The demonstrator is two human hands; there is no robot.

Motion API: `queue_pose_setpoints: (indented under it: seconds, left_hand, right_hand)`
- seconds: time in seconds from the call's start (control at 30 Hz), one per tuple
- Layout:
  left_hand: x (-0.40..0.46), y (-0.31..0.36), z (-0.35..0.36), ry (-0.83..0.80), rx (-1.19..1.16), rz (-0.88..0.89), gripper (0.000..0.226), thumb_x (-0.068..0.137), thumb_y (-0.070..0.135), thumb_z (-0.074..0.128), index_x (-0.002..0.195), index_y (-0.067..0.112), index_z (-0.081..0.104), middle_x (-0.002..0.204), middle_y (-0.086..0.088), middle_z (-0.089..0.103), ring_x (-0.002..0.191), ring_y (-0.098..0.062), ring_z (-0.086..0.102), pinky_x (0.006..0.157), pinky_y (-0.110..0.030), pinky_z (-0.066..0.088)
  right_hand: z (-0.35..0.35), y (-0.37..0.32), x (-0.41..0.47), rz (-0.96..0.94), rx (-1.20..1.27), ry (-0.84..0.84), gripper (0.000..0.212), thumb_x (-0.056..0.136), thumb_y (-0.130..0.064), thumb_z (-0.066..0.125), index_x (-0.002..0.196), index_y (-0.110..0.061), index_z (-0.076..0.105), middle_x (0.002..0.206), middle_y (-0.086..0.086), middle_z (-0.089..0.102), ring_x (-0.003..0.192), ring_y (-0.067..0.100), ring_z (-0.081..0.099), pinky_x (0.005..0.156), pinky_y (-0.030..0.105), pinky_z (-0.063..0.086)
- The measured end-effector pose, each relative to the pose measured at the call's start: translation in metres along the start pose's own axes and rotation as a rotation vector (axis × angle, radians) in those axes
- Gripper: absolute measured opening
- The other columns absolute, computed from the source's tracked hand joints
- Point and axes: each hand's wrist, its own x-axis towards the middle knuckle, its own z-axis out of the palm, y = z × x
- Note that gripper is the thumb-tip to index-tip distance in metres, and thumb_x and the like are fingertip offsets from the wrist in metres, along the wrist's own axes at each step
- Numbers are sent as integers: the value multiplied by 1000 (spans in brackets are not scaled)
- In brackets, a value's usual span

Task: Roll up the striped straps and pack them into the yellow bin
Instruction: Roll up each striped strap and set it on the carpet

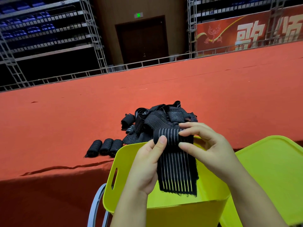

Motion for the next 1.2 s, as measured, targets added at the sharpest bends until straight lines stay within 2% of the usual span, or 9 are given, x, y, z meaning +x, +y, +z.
queue_pose_setpoints:
  seconds: [0.1,0.23,0.4,0.57,0.77,0.93,1.03,1.1,1.2]
  left_hand:
    - [-1,1,-1,-19,18,25,41,85,28,57,119,5,62,115,-15,70,108,-28,66,86,-33,56]
    - [-2,4,-6,-67,76,39,39,88,22,67,123,8,59,118,-11,69,108,-23,66,80,-28,56]
    - [-4,7,-17,-154,107,-18,33,81,15,64,114,10,68,113,-9,71,101,-18,67,72,-30,56]
    - [-3,5,-14,-108,162,-36,16,77,13,76,92,9,74,99,-8,73,91,-19,68,73,-30,57]
    - [-1,6,-11,-50,177,-30,23,72,10,79,93,6,70,91,-7,72,88,-19,68,79,-37,54]
    - [-3,8,-10,-107,140,-56,41,71,12,70,111,6,65,106,-7,73,96,-19,69,72,-34,59]
    - [-5,9,-8,-100,105,-53,38,76,22,67,111,7,65,107,-8,73,96,-21,70,63,-29,58]
    - [-3,8,-6,-61,90,-30,37,76,28,67,108,8,66,108,-11,73,100,-23,69,69,-31,59]
    - [-2,6,-6,-17,82,12,34,76,29,74,103,9,69,109,-14,72,103,-28,68,82,-36,57]
  right_hand:
    - [0,-2,-1,154,122,1,30,74,-35,72,103,-35,69,120,-9,63,111,4,60,84,16,49]
    - [-2,-3,1,285,277,34,38,69,-34,80,105,-30,69,102,-4,71,95,11,67,76,21,52]
    - [-11,-5,4,316,491,65,72,44,-53,89,106,-22,71,103,6,69,96,16,66,83,29,56]
    - [-12,-6,4,275,556,59,67,45,-45,92,104,-21,72,103,5,69,96,15,65,79,25,55]
    - [-7,-8,2,196,428,72,60,50,-49,89,103,-26,72,110,0,69,96,12,62,88,28,52]
    - [-7,-10,0,152,343,54,41,67,-6,78,104,-20,68,107,-3,70,97,12,64,80,22,51]
    - [-5,-9,-1,87,323,23,43,68,1,74,100,-27,68,116,-9,66,108,10,62,80,17,50]
    - [-5,-7,-2,71,288,3,43,68,-1,69,98,-32,68,118,-11,64,111,8,61,80,17,49]
    - [-6,-7,-2,117,290,-40,43,68,-4,72,107,-21,64,120,-7,64,110,11,61,84,20,50]
